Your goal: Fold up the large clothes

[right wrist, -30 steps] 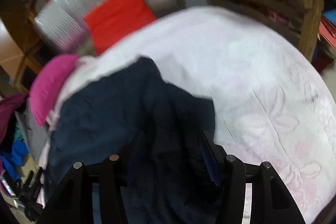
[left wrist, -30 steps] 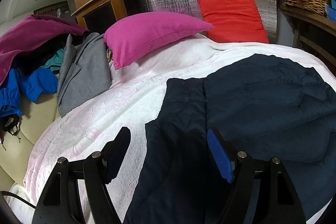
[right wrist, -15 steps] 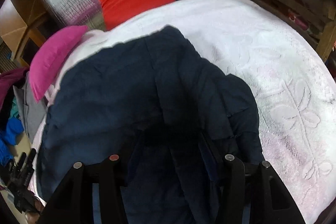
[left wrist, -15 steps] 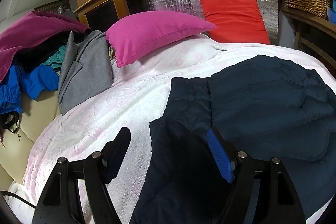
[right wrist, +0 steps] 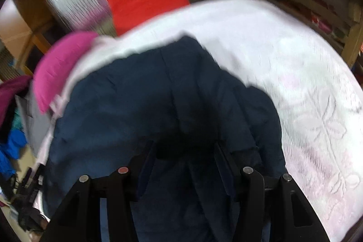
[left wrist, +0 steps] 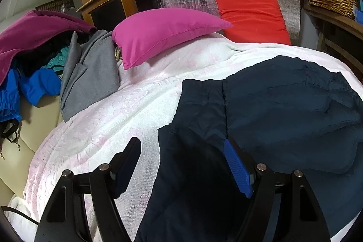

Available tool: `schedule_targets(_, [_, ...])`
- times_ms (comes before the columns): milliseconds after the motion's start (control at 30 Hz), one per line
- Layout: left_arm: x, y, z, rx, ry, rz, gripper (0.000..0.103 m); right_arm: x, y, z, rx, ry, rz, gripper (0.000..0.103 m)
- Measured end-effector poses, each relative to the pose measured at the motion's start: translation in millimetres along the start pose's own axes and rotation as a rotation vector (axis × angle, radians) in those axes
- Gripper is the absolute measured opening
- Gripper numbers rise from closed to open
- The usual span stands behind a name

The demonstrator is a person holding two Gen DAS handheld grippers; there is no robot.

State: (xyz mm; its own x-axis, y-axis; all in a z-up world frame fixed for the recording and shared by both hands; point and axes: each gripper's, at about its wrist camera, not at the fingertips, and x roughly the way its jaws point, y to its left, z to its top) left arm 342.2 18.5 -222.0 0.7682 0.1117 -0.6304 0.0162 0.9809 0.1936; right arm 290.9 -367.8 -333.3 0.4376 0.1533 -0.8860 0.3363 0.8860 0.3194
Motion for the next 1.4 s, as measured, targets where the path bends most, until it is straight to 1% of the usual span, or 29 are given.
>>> schedule_targets(100, [2,0,-1,0.000,0.011,-0.002,0.076,-2,1,3,-0.005,-0.005,0.003,0.057])
schedule_targets(200, [2,0,0,-0.002,0.009,0.000,0.076,-9,-2,5,0.024,-0.050,0.043,0.057])
schedule_targets(300, [3,0,1,-0.004,0.010,-0.001,0.076,-15,-7,8,0.048,-0.102,0.063,0.057])
schedule_targets(400, [5,0,1,-0.002,0.019,0.001,0.076,-18,-13,10,0.079,-0.130,0.076,0.057])
schedule_targets(467, [7,0,0,0.000,0.025,0.003,0.076,-17,-16,11,0.087,-0.114,0.061,0.057])
schedule_targets(567, [11,-2,-1,0.006,0.036,0.005,0.076,1,-19,13,0.081,-0.056,0.036,0.054])
schedule_targets(700, [15,-5,-2,0.014,0.057,0.010,0.076,7,-14,15,0.044,-0.055,0.007,0.054])
schedule_targets(800, [13,-4,-2,0.009,0.056,0.005,0.076,1,-14,14,0.043,-0.077,0.013,0.054])
schedule_targets(900, [12,-3,-1,0.006,0.058,-0.001,0.076,-8,-12,14,0.031,-0.102,0.039,0.054])
schedule_targets(1000, [8,-4,-1,0.022,0.045,0.013,0.076,-21,-10,11,-0.002,-0.145,0.051,0.054])
schedule_targets(1033, [7,-5,-1,0.026,0.047,0.016,0.076,-26,-9,9,-0.014,-0.153,0.048,0.055])
schedule_targets(1100, [6,-5,-1,0.026,0.066,0.010,0.076,-32,-8,5,-0.028,-0.146,0.054,0.061])
schedule_targets(1167, [4,-4,-2,0.020,0.082,-0.012,0.076,-36,-7,-1,-0.043,-0.138,0.061,0.061])
schedule_targets(1267, [-6,0,-6,0.012,0.086,-0.048,0.076,-45,-5,-7,-0.093,-0.164,0.026,0.061])
schedule_targets(1333, [-11,5,-9,0.001,0.094,-0.065,0.076,-55,-14,-10,-0.092,-0.187,0.002,0.064])
schedule_targets(1400, [-15,14,-13,-0.023,0.107,-0.091,0.076,-65,-35,-14,-0.029,-0.194,0.005,0.075])
